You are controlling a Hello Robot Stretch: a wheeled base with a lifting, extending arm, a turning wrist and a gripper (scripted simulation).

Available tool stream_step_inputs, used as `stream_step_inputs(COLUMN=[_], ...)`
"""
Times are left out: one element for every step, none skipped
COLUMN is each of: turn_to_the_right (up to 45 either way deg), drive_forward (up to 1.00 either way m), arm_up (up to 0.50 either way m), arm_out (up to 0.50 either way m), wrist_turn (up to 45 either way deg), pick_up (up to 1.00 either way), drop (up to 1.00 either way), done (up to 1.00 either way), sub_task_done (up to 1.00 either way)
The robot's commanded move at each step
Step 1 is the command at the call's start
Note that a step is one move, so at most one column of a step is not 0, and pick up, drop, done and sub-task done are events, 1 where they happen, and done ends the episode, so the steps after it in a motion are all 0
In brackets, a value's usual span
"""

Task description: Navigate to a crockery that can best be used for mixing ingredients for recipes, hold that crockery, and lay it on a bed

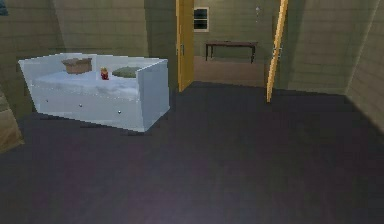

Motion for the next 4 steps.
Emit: stream_step_inputs(turn_to_the_right=[0.0, 0.0, 0.0, 0.0], drive_forward=[0.00, 0.00, 0.00, 0.00], arm_up=[-0.28, 0.00, 0.10, 0.18], arm_out=[0.00, 0.00, 0.00, 0.00], wrist_turn=[0.0, 0.0, 0.0, 0.0], pick_up=[0.00, 1.00, 0.00, 0.00], drop=[0.00, 0.00, 0.00, 0.00], done=[0.00, 0.00, 0.00, 0.00], sub_task_done=[0.00, 0.00, 0.00, 0.00])
